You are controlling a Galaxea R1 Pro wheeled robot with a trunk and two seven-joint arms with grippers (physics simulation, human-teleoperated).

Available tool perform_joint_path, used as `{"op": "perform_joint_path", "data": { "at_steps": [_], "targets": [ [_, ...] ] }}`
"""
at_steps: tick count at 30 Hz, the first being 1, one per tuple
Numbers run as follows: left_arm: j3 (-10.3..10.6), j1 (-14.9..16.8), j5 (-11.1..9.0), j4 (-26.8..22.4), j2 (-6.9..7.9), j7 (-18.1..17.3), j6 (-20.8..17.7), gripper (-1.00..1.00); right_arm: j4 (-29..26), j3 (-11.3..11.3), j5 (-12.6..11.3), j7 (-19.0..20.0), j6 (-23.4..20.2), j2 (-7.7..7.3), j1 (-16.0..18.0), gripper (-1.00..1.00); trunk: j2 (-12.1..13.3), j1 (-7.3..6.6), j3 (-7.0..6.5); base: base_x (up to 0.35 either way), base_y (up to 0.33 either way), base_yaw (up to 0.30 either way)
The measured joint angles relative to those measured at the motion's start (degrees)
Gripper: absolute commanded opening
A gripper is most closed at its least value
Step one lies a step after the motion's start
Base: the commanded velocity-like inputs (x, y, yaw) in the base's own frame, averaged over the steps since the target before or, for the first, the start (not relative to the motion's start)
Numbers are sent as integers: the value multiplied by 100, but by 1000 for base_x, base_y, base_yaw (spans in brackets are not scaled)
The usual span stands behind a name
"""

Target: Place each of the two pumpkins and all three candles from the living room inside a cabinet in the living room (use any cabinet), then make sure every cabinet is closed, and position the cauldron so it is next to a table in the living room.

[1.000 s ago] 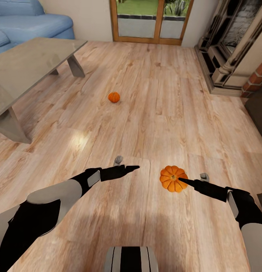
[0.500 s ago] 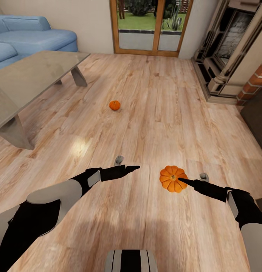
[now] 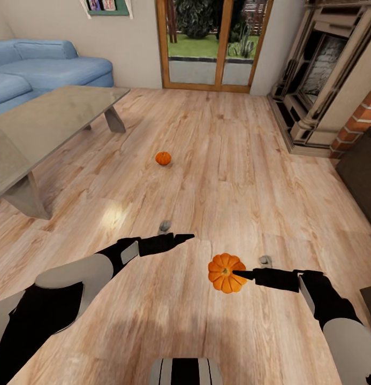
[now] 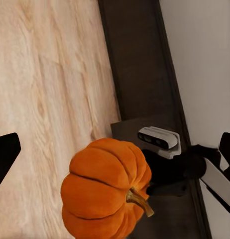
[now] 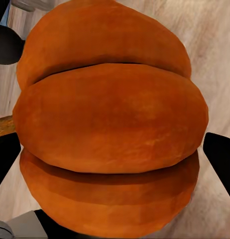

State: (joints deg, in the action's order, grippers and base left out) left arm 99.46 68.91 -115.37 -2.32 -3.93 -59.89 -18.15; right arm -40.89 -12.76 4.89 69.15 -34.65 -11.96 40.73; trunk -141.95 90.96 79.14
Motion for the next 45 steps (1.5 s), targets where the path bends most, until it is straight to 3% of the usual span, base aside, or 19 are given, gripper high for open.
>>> {"op": "perform_joint_path", "data": {
  "at_steps": [7,16,45],
  "targets": [
    [-26,0,-11,-10,136,-5,-5,100,2,57,30,-78,35,44,-3,-100,281,-154,-126,0,0,0],
    [-23,0,-12,-5,138,-6,-5,100,-3,62,37,-233,42,53,-3,-100,642,-351,-287,0,0,0],
    [-19,0,-12,4,129,3,-5,100,-6,54,33,-187,39,32,-4,-100,1805,-988,-808,0,0,0]
  ]
}}
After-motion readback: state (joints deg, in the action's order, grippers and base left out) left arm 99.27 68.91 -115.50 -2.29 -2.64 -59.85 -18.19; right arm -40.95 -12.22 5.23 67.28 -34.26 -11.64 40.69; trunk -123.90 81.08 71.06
